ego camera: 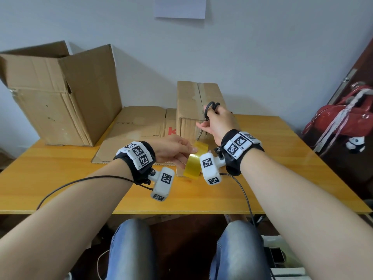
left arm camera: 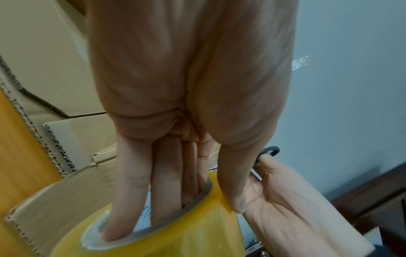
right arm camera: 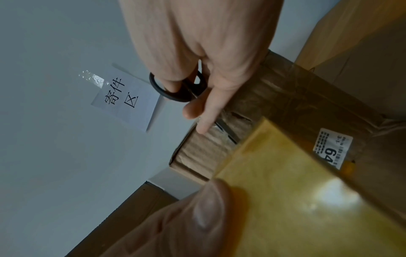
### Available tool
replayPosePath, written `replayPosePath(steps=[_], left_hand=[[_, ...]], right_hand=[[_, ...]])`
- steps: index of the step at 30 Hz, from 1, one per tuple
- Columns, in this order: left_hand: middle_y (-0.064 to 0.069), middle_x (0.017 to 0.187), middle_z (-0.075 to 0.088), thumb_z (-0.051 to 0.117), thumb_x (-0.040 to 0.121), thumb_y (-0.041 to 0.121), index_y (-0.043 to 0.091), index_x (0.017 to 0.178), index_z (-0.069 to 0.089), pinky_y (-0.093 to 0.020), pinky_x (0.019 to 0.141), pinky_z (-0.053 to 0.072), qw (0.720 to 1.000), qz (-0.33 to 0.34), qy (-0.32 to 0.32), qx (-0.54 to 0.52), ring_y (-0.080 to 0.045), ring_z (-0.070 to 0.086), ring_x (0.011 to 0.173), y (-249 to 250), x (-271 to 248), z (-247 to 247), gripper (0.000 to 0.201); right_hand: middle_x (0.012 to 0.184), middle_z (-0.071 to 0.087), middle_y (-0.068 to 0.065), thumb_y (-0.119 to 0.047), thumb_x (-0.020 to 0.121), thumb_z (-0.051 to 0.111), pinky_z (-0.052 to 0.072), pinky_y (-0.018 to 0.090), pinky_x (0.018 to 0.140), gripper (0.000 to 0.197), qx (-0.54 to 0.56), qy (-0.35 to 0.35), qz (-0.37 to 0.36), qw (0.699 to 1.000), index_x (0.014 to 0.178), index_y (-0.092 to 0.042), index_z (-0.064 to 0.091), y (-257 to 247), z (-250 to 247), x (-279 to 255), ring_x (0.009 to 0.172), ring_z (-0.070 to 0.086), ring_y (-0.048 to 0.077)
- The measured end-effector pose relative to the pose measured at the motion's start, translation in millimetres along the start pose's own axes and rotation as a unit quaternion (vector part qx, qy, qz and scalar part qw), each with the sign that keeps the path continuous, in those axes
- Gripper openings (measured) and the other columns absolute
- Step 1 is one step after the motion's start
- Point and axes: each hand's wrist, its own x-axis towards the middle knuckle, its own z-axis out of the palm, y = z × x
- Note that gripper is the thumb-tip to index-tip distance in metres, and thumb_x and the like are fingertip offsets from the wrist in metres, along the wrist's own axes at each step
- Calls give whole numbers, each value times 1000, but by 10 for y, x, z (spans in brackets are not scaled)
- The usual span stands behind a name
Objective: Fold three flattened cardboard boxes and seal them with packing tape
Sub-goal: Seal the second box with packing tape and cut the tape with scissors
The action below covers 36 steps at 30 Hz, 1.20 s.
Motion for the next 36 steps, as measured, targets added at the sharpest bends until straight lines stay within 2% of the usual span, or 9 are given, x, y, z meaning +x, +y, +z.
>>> replayPosePath(steps=[3,9,15,19,23,25,29,32,36], left_hand=[[-25,100,66,67,93,20,6,94,61,-43,87,58,1000,3,6,13,-36,66,92,10,-8,-22,16],[-20,93,73,63,97,18,5,93,61,-39,83,60,1000,-1,1,11,-29,72,81,-5,-67,-42,14],[-22,96,73,61,98,18,6,91,61,-44,89,58,1000,2,-2,30,-34,70,91,-14,-153,-32,15],[-28,107,71,60,99,20,7,91,61,-45,92,56,999,-1,-14,43,-39,67,102,-25,-235,-73,15],[-10,77,70,67,95,14,13,76,59,-42,92,58,994,4,-55,93,-22,69,78,-99,-346,-68,20],[-8,77,71,64,96,14,12,77,59,-39,87,59,995,4,-66,80,-20,71,76,-169,-428,-84,20],[-11,81,74,61,97,12,9,78,58,-38,85,61,999,1,-17,43,-22,73,79,-285,-484,-185,20],[-11,81,74,63,97,14,10,78,60,-38,85,60,999,-6,-10,47,-23,72,80,-326,-440,-168,19],[-13,82,69,64,97,14,12,75,60,-38,85,60,998,-12,-8,56,-24,69,80,-292,-303,-54,22]], right_hand=[[96,60,4,-10,104,51,63,43,78,18,3,-6,3,1000,115,-3,63,-7,9,11,48,52,15],[92,58,9,-12,102,55,64,44,76,14,-13,0,-9,1000,107,-4,65,18,9,22,49,54,15],[89,59,10,-13,102,56,63,45,77,11,-17,-1,-11,1000,105,-6,64,15,3,32,49,56,15],[92,60,9,-14,102,56,64,45,75,15,-18,-4,-7,1000,109,-3,65,29,14,31,50,56,15],[91,63,6,-14,103,53,63,41,80,13,-62,9,-36,997,94,-14,62,25,-68,79,54,57,15],[90,62,7,-17,102,56,63,42,81,10,-58,9,-37,998,94,-14,62,20,-103,115,57,59,17],[93,61,10,-18,100,61,63,44,79,10,-43,-9,-39,998,98,-9,64,17,-48,127,54,59,18],[91,58,12,-22,96,68,63,45,75,20,4,-27,-26,999,99,-3,63,-42,-23,96,49,54,16],[97,61,14,-30,83,82,63,47,71,58,66,-54,-1,996,121,4,55,-114,-96,73,49,52,17]])
